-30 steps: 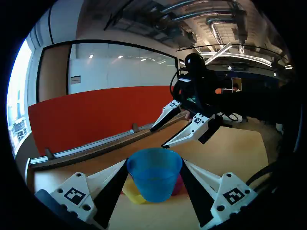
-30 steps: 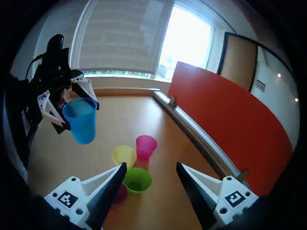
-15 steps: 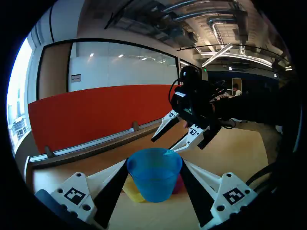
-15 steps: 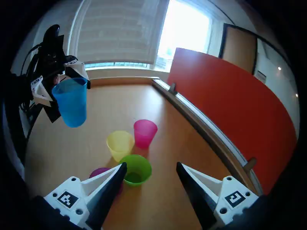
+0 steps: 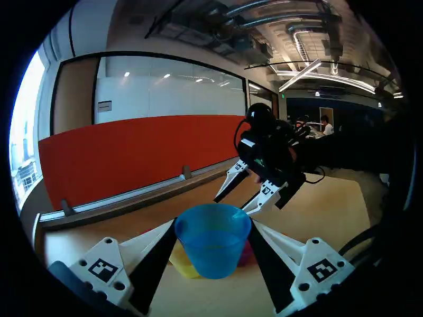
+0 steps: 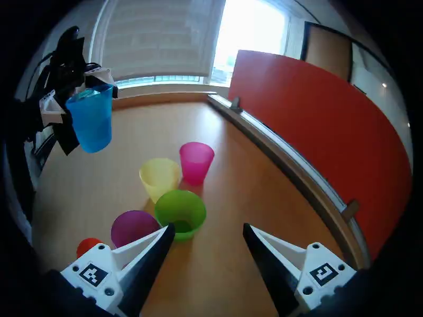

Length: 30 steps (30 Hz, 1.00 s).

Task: Pour water

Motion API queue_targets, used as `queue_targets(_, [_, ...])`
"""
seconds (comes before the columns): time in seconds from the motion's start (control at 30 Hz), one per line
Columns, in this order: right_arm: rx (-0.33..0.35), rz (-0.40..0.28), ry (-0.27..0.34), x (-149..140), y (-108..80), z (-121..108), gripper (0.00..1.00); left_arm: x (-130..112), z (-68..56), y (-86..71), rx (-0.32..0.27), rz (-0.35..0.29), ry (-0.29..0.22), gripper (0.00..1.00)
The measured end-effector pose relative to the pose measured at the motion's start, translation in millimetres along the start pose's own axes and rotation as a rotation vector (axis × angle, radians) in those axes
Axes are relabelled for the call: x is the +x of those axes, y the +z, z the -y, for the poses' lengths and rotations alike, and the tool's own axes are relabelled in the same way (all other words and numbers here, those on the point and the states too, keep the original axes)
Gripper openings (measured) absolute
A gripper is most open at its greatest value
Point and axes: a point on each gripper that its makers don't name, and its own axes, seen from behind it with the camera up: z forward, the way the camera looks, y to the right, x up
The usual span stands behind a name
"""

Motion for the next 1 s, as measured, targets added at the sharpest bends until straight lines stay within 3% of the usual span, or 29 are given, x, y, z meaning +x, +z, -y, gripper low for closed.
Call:
queue_targets(0.43, [0.015, 0.036, 0.022, -27, 6.5, 6, 1.0, -3, -2.8, 3.2, -0.006, 0.007, 0.003, 0.89])
queue_targets(1.0, [0.031, 0.041, 0.038, -32, 20.8, 12, 1.0, -7, -0.1, 5.6, -0.006, 0.014, -0.003, 0.89])
